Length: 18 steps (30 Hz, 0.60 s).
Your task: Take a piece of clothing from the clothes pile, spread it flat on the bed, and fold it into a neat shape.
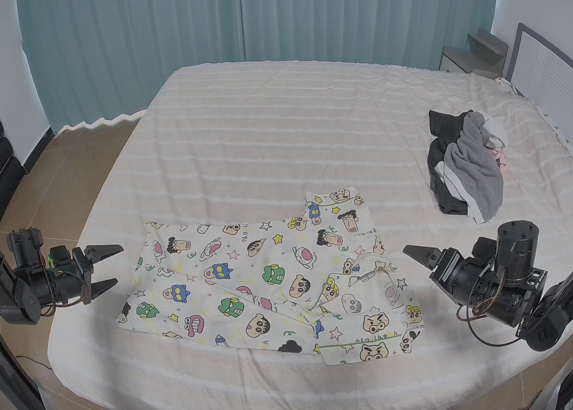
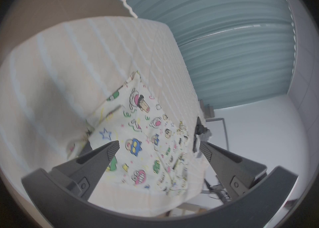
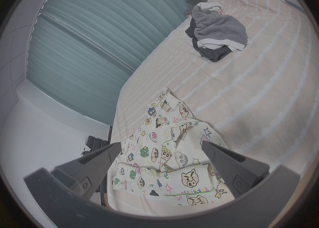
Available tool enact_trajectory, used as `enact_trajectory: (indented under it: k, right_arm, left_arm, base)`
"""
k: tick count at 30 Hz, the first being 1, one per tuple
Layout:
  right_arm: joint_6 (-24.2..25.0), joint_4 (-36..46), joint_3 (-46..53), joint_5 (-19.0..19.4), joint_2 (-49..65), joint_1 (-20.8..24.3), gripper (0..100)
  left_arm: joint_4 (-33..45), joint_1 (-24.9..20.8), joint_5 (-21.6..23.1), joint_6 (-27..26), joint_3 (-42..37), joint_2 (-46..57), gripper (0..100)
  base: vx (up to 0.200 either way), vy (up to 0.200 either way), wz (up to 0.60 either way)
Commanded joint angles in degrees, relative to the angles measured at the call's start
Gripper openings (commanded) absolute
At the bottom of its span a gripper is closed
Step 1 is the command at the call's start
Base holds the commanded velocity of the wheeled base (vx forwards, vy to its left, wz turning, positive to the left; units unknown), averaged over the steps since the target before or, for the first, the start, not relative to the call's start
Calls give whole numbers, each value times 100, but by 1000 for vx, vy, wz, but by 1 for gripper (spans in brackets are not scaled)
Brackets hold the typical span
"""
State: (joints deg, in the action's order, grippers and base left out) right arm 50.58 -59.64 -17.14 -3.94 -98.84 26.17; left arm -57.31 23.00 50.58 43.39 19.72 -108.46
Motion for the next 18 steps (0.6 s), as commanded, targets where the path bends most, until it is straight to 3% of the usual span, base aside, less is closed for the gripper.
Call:
enact_trajectory:
  k: [1,2,3,8,11,14,18]
  right_arm:
    - [-13,-39,79,33,76,2,100]
    - [-13,-39,79,33,76,2,100]
    - [-13,-39,88,33,93,11,100]
    - [-22,-39,123,33,93,46,100]
    - [-22,-39,158,33,93,107,100]
    - [-31,-39,193,33,102,134,100]
    - [-31,-39,193,33,102,169,100]
  left_arm:
    - [27,-305,-452,-902,295,-52,100]
    - [27,-305,-452,-946,313,-52,100]
    - [62,-332,-435,-1500,497,-114,100]
    - [835,-604,-452,-2827,1121,-509,100]
    - [1565,-745,-602,-3310,1605,-720,100]
    - [2031,-841,-1217,-4013,1895,-975,100]
    - [2145,-912,-1340,-4277,1895,-1037,100]
  base:
    - [0,0,0]
    - [0,0,0]
    - [0,0,0]
    - [0,0,0]
    - [0,0,0]
    - [0,0,0]
    - [0,0,0]
